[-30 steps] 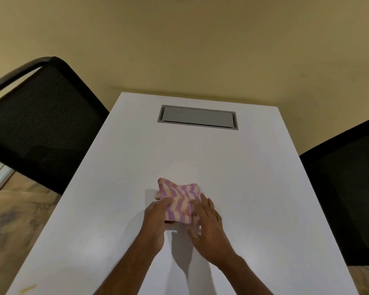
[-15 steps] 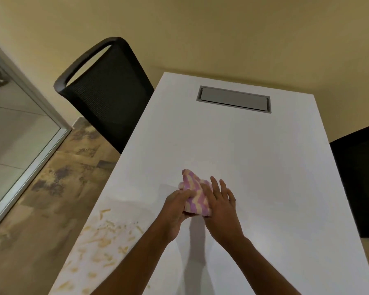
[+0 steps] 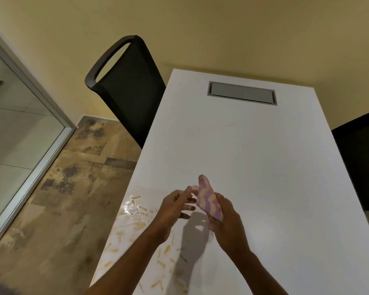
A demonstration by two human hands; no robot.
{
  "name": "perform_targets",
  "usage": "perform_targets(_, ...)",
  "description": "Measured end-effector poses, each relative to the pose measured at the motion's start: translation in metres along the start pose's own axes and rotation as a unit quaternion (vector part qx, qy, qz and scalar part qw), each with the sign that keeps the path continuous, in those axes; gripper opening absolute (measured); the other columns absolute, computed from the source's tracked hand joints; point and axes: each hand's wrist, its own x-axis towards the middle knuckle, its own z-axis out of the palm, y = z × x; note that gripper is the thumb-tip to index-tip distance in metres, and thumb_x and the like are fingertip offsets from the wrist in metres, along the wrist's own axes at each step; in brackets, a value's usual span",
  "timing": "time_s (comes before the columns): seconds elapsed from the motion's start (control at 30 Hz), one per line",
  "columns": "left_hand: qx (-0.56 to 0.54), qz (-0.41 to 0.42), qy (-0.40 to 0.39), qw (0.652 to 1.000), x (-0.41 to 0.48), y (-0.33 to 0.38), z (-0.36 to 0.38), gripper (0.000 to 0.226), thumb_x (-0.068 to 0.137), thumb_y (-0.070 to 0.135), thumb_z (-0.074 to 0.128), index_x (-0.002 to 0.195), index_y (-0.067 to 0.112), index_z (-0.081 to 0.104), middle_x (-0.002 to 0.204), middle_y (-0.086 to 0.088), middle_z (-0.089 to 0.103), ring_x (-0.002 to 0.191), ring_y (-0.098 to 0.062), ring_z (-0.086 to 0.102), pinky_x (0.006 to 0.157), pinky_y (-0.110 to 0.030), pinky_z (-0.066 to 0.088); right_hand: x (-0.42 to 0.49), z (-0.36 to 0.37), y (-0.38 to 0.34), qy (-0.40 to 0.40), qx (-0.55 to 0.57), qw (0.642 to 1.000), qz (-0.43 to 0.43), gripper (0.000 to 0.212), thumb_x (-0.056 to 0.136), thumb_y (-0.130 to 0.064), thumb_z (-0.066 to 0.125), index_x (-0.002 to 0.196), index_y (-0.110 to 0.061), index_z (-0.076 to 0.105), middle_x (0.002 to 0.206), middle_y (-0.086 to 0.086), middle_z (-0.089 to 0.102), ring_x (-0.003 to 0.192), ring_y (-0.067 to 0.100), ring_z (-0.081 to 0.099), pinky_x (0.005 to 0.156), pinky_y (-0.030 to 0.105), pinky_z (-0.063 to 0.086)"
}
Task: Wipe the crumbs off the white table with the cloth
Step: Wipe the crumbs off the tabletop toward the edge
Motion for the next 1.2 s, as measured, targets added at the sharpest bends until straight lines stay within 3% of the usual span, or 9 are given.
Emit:
perform_targets(0.17,0.083,0.1,0.081,0.988,-0.017,-0.024,-0.026,0.032,0.095,0.049,0.063,0.09,0.019,0.069,0.092,0.001,0.076,0.09,-0.016,0.07,0.075,-0.03,0.056,-0.025,0.008,-0.008,0.007,-0.003,1.0,0.026,0.042,0.097,-0.006,0.052,0.134,-0.026,0.054,0.13,-0.008,0.065,0.109,0.025,0.063,0.085,0.049,0.057)
perform_targets(0.27,0.152,0.153,0.122,0.969,-0.031,-0.041,-0.041,0.025,0.098,0.041,0.063,0.086,0.019,0.066,0.089,0.002,0.072,0.088,-0.006,0.065,0.077,-0.03,0.051,-0.043,0.012,-0.009,0.021,-0.016,0.999,0.03,0.033,0.1,-0.01,0.05,0.13,-0.024,0.054,0.129,-0.007,0.065,0.108,0.025,0.064,0.085,0.048,0.058)
perform_targets(0.43,0.249,0.206,0.151,0.934,-0.068,-0.072,-0.071,0.021,0.101,0.043,0.056,0.112,0.028,0.067,0.117,0.016,0.068,0.116,-0.005,0.059,0.099,-0.03,0.047,-0.084,0.022,-0.005,0.066,-0.036,0.997,0.026,0.026,0.101,-0.007,0.045,0.124,-0.017,0.055,0.127,-0.008,0.067,0.102,0.027,0.064,0.083,0.046,0.058)
perform_targets(0.53,0.289,0.261,0.161,0.907,-0.094,-0.086,-0.087,0.032,0.103,0.037,0.054,0.128,0.021,0.063,0.134,0.007,0.062,0.133,-0.01,0.052,0.11,-0.035,0.043,-0.115,0.031,-0.004,0.096,-0.041,0.994,0.032,0.025,0.102,-0.009,0.045,0.123,-0.019,0.055,0.115,-0.007,0.069,0.097,0.027,0.065,0.08,0.045,0.058)
perform_targets(0.63,0.356,0.248,0.145,0.889,-0.11,-0.095,-0.102,0.039,0.106,0.033,0.049,0.141,0.017,0.055,0.156,-0.005,0.047,0.155,-0.021,0.028,0.123,-0.049,0.029,-0.144,0.042,-0.002,0.113,-0.049,0.991,0.049,0.03,0.1,-0.01,0.048,0.128,-0.018,0.054,0.12,-0.004,0.067,0.102,0.027,0.066,0.083,0.046,0.058)
perform_targets(0.73,0.392,0.236,0.139,0.878,-0.117,-0.099,-0.116,0.046,0.107,0.034,0.044,0.15,0.016,0.048,0.165,-0.006,0.034,0.159,-0.019,0.013,0.126,-0.049,0.022,-0.171,0.05,-0.003,0.138,-0.071,0.986,0.067,0.04,0.094,-0.003,0.054,0.132,-0.014,0.054,0.122,0.004,0.066,0.105,0.032,0.066,0.087,0.049,0.058)
perform_targets(0.83,0.415,0.24,0.132,0.868,-0.119,-0.1,-0.127,0.049,0.108,0.034,0.041,0.154,0.016,0.042,0.168,-0.006,0.028,0.159,-0.017,0.007,0.127,-0.046,0.02,-0.192,0.056,-0.005,0.17,-0.109,0.978,0.059,0.048,0.088,0.003,0.061,0.134,-0.009,0.054,0.124,0.01,0.065,0.106,0.037,0.066,0.085,0.052,0.059)
perform_targets(1.03,0.441,0.238,0.094,0.86,-0.107,-0.099,-0.153,0.052,0.109,0.034,0.037,0.158,0.016,0.034,0.169,-0.005,0.024,0.16,-0.018,0.004,0.128,-0.043,0.014,-0.206,0.074,-0.015,0.188,-0.124,0.969,0.105,0.048,0.094,-0.001,0.06,0.141,-0.004,0.051,0.134,0.016,0.062,0.121,0.04,0.061,0.095,0.056,0.055)
perform_targets(1.2,0.457,0.263,0.063,0.847,-0.075,-0.09,-0.19,0.052,0.109,0.034,0.034,0.159,0.016,0.032,0.169,-0.004,0.024,0.159,-0.017,0.005,0.128,-0.039,0.013,-0.19,0.107,-0.041,0.229,-0.059,0.958,0.164,0.037,0.101,-0.008,0.05,0.138,-0.011,0.052,0.131,0.009,0.065,0.109,0.034,0.068,0.091,0.051,0.057)
